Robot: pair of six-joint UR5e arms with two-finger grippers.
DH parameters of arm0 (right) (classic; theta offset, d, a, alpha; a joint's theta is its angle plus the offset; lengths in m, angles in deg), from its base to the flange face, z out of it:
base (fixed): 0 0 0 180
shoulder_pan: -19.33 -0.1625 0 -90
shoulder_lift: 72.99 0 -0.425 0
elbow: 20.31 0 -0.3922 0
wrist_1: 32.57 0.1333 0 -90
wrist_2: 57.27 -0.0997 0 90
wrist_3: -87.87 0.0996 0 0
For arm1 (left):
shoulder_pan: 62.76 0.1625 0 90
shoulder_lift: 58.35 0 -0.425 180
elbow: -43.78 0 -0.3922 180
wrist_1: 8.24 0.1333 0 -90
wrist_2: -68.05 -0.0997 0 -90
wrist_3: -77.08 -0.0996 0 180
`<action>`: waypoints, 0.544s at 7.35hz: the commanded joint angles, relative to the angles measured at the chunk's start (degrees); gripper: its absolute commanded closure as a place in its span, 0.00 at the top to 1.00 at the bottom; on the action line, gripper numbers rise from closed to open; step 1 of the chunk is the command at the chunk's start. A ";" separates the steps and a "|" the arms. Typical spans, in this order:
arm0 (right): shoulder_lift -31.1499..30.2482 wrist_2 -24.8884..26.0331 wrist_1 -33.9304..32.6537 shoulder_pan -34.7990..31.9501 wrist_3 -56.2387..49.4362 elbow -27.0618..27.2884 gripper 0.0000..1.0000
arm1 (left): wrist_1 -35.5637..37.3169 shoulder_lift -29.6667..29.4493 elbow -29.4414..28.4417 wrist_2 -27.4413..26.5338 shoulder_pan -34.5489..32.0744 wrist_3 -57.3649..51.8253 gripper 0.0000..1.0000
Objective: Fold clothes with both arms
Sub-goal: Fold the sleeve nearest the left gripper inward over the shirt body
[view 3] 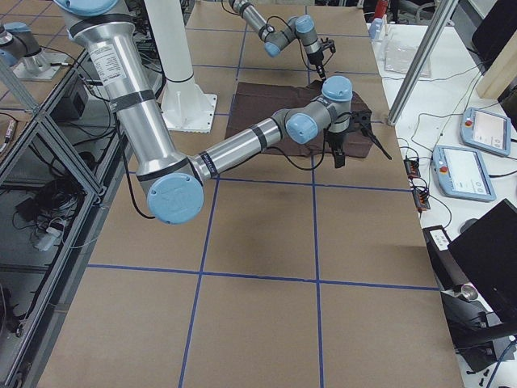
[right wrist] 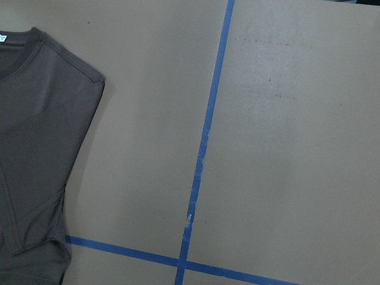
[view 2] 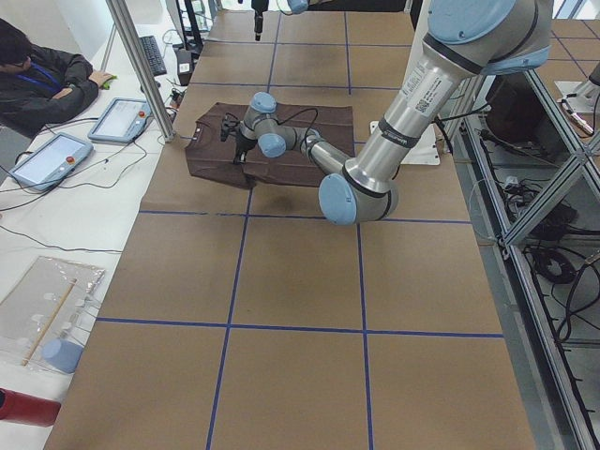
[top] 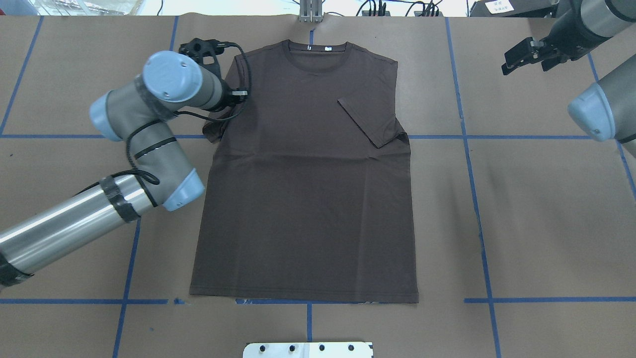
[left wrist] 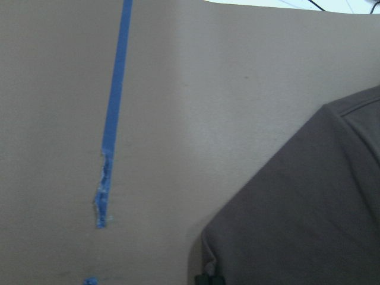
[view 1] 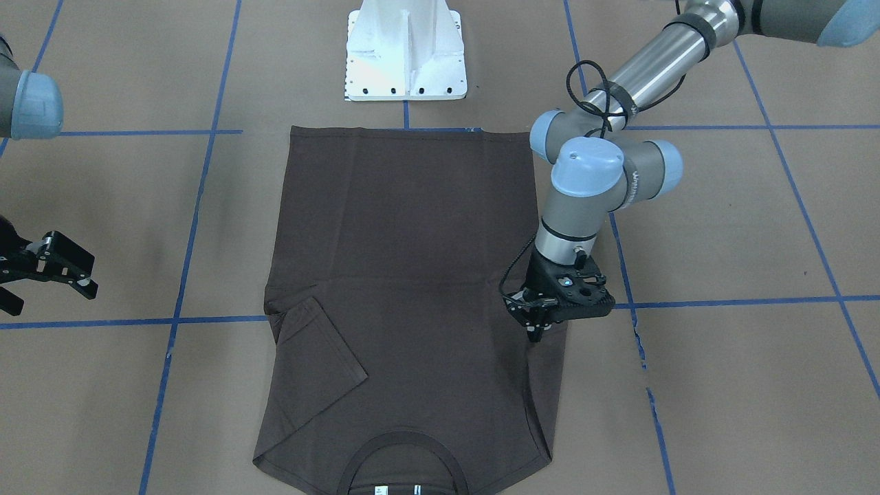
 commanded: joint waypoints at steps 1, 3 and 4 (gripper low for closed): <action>0.00 0.09 0.00 0.00 0.09 -0.01 1.00 | 2.36 -5.29 -5.47 -0.20 0.79 2.07 0.00; 0.09 0.09 0.00 0.00 0.09 -0.01 1.00 | 2.44 -9.59 -10.66 -0.28 0.70 2.07 0.00; 0.18 0.09 0.00 0.09 0.09 -0.01 1.00 | 2.44 -9.78 -11.03 -0.81 0.70 1.20 0.13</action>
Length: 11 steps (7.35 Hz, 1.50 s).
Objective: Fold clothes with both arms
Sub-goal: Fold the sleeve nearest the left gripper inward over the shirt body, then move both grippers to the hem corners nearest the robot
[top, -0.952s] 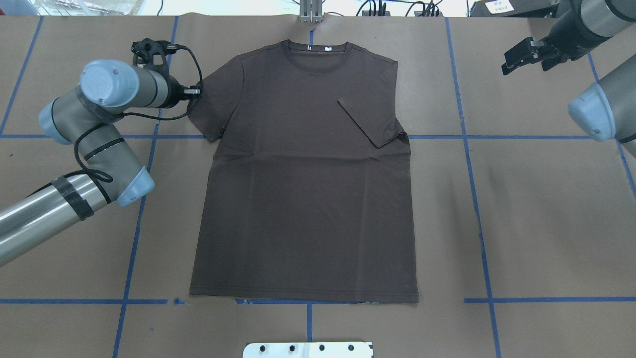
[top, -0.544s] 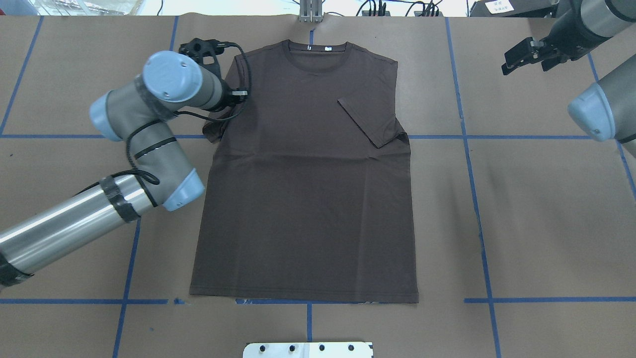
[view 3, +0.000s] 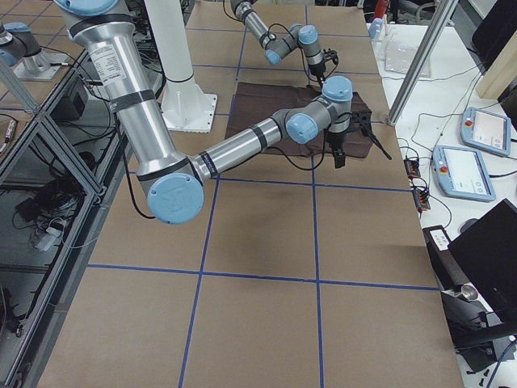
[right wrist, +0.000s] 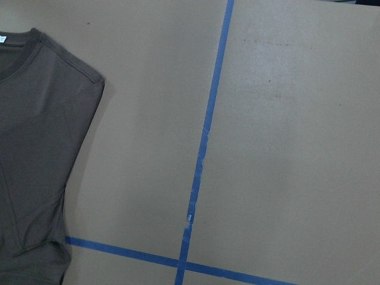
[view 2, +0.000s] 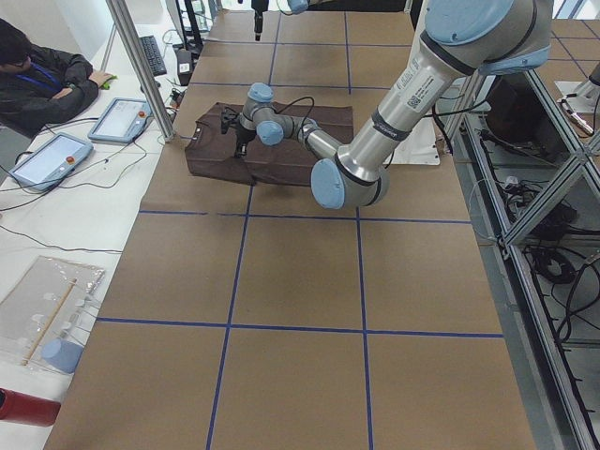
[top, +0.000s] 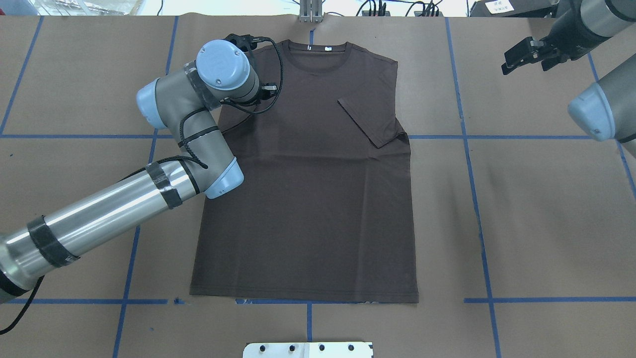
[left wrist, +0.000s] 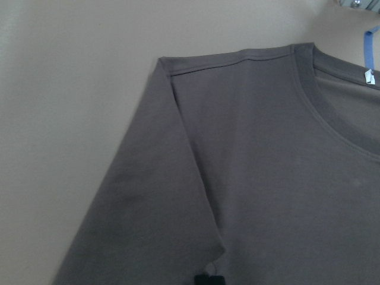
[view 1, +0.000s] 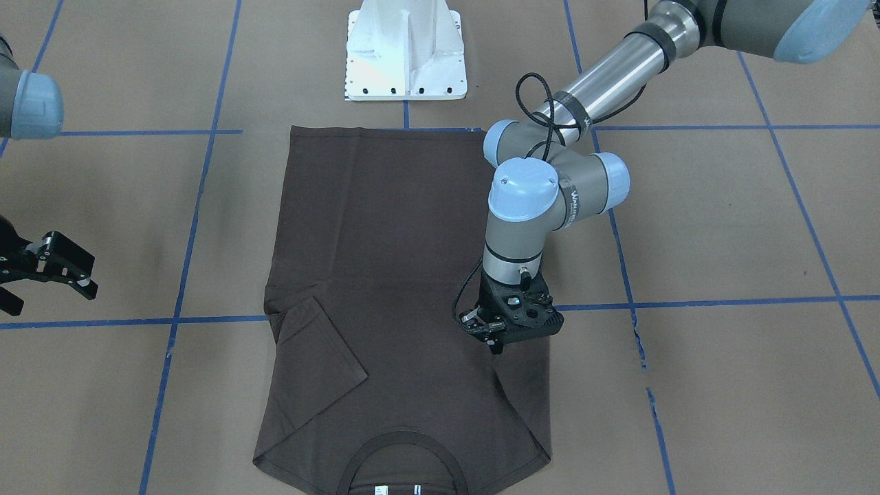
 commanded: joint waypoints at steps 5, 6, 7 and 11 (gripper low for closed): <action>1.31 1.14 0.09 4.79 10.50 3.67 1.00 | 0.66 11.54 19.31 3.75 -0.29 -14.02 1.00; 0.26 3.15 0.09 7.60 15.08 7.87 1.00 | 0.75 16.38 27.13 5.60 -0.03 -14.97 1.00; -1.23 7.00 0.09 13.03 20.60 11.91 1.00 | 0.57 18.96 31.56 6.84 0.41 -14.37 1.00; -8.94 26.68 0.00 36.49 44.87 26.68 1.00 | 0.22 30.55 43.96 5.02 8.56 -6.73 1.00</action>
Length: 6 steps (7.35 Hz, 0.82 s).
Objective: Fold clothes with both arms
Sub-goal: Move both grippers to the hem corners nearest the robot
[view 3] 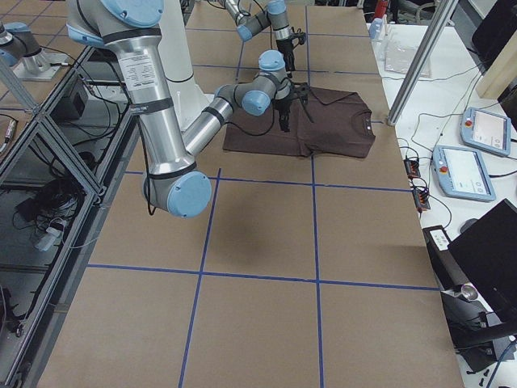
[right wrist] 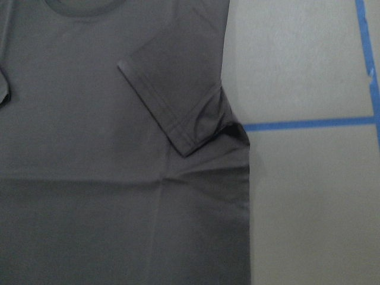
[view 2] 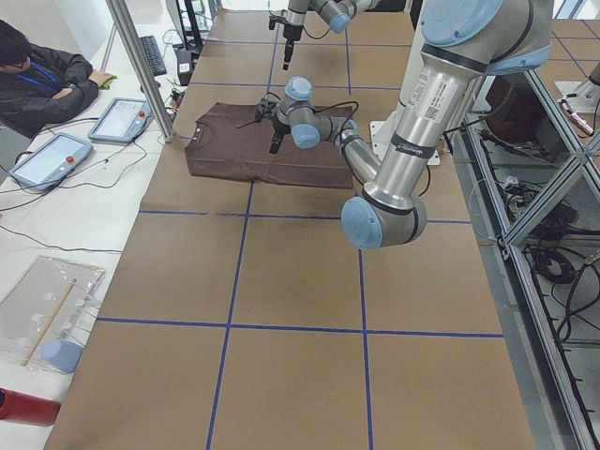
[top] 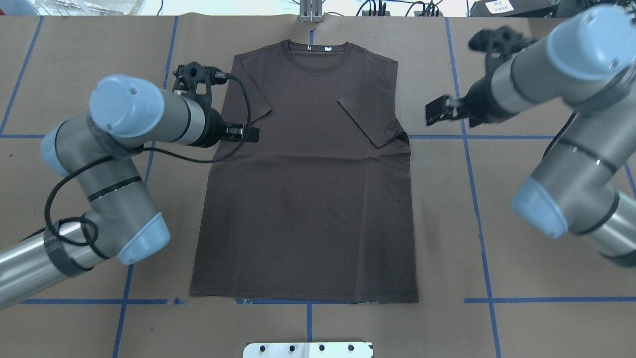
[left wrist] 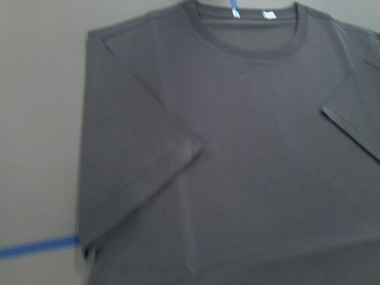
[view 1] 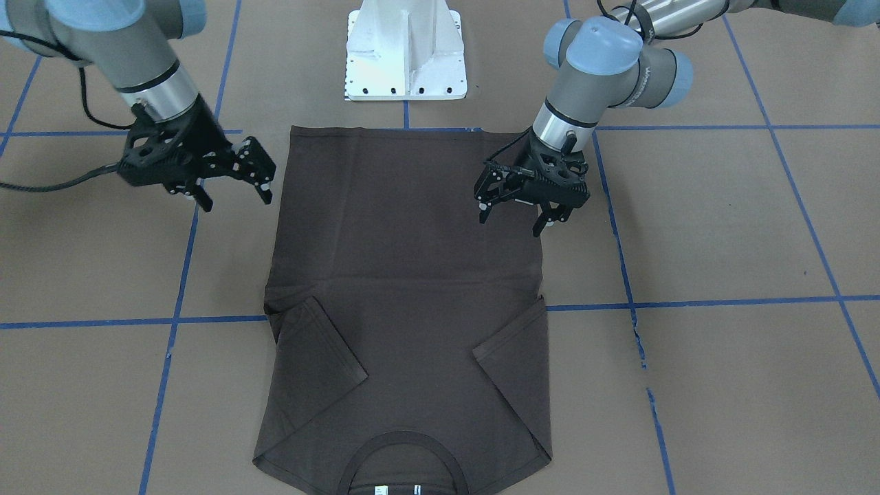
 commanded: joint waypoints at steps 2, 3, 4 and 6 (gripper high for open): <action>-12.46 11.93 -0.12 16.05 14.23 11.78 0.95 | -0.02 8.53 7.81 -3.22 6.84 6.70 1.00; -14.77 13.25 -0.12 18.35 16.00 13.29 0.94 | 0.32 10.90 9.83 -6.27 10.51 10.48 0.84; -15.23 15.18 -0.12 20.20 16.63 13.48 0.94 | 0.33 13.45 10.29 -7.34 13.59 16.00 0.63; -15.32 15.37 -0.12 21.53 16.63 13.48 0.96 | 0.50 15.49 10.20 -11.75 18.70 19.05 0.56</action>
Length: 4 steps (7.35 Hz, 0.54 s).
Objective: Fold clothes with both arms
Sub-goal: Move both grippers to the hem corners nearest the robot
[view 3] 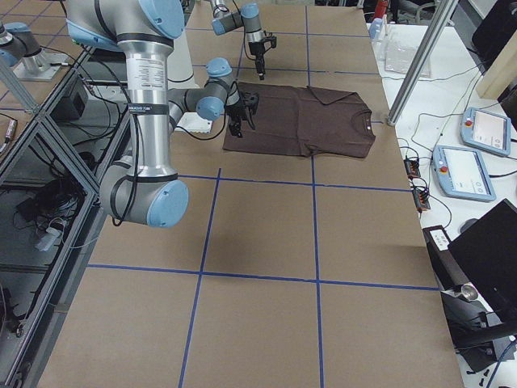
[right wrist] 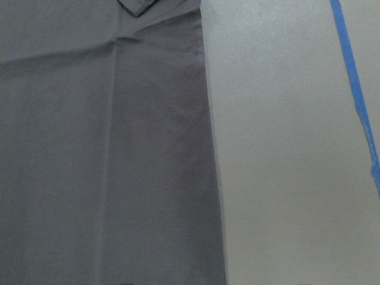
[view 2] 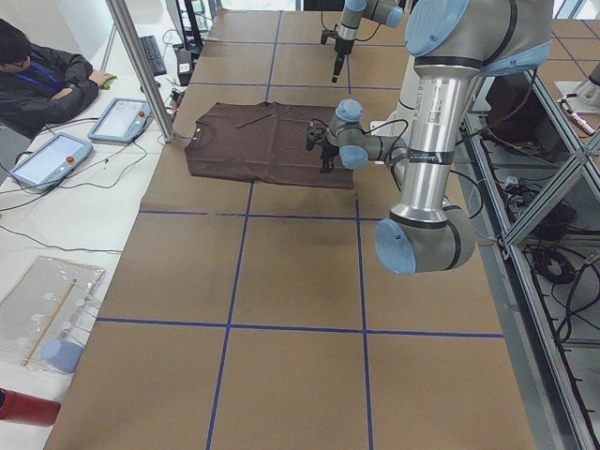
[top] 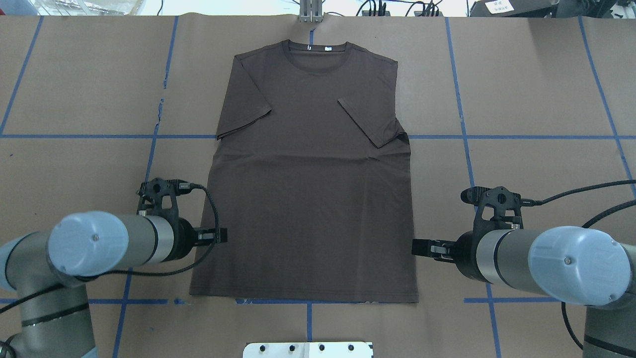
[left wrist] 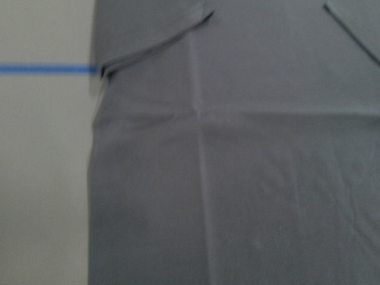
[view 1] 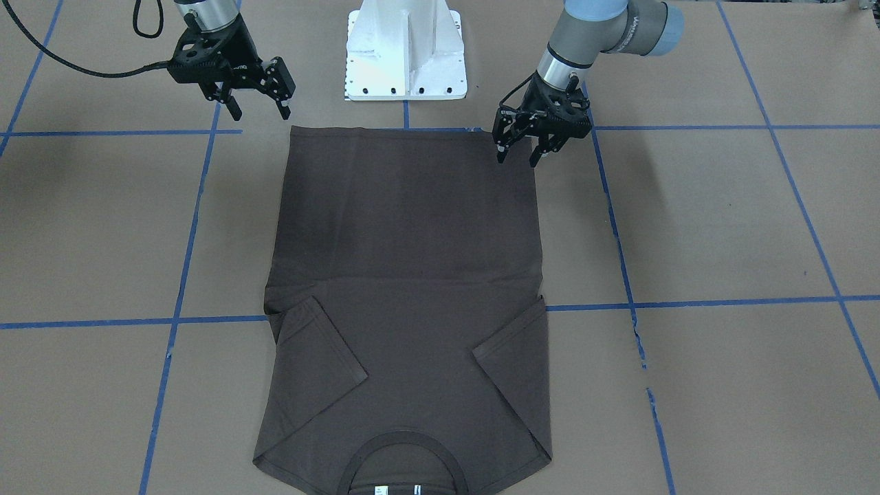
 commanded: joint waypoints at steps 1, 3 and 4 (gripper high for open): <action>-0.41 0.62 0.00 1.77 0.23 0.12 0.96 | 0.11 3.01 0.20 -1.99 4.27 1.80 0.56; -0.32 0.80 0.00 2.04 0.23 0.12 0.97 | 0.11 4.43 0.46 -2.00 5.07 1.89 0.56; -0.32 1.24 0.00 2.04 0.23 0.12 0.98 | 0.11 4.52 0.46 -2.00 5.24 1.89 0.56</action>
